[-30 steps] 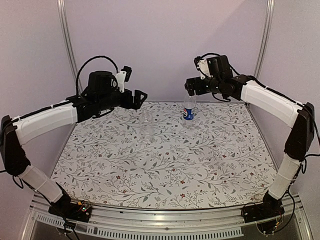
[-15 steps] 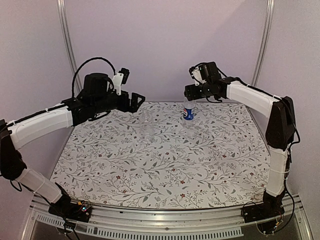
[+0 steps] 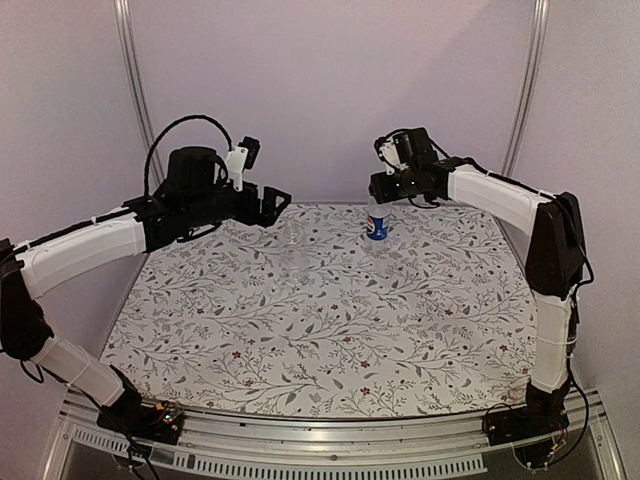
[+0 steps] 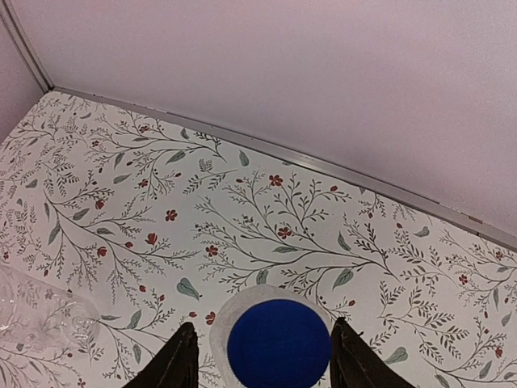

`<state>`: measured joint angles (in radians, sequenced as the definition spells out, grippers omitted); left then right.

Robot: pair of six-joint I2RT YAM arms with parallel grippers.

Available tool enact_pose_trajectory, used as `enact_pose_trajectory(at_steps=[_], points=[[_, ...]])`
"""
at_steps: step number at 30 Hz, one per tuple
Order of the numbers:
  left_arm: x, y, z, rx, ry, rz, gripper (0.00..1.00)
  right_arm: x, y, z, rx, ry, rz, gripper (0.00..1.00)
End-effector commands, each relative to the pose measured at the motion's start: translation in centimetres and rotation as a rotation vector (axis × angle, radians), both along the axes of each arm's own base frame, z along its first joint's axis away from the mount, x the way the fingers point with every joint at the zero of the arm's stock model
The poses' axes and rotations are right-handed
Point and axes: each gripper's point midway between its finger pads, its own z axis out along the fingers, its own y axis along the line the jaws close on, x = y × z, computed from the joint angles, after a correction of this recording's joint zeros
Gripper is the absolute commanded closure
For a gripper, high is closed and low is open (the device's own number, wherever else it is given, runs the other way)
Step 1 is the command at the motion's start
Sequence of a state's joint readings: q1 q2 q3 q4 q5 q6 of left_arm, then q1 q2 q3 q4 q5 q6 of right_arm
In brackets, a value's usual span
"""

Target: Unscrew the bottle caps

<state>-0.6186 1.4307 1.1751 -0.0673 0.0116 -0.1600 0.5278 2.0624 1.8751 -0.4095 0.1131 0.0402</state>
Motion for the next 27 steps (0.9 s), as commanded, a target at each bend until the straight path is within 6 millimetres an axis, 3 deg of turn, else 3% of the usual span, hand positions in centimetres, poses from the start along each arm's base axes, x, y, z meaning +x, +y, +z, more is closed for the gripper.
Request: enact_pose_trajectory(at_steps=[1,14,22,27], points=[[-0.2,0.5,0.3,0.0,-0.015,0.0,0.0,1.1,0.1,0.8,0.012,-0.042,-0.008,0.49],[-0.1,0.4,-0.5,0.012,-0.001,0.0,0.0,1.1,0.1,1.8,0.021,-0.064,-0.007,0.63],[0.2,0.7,-0.8,0.009,0.009,0.02,0.0,0.6,-0.4,3.8,0.024,-0.093,-0.007,0.89],[-0.6,0.2,0.6,-0.042,-0.018,-0.028,0.0,-0.9,0.0,4.5,0.045,-0.072,0.048,0.99]])
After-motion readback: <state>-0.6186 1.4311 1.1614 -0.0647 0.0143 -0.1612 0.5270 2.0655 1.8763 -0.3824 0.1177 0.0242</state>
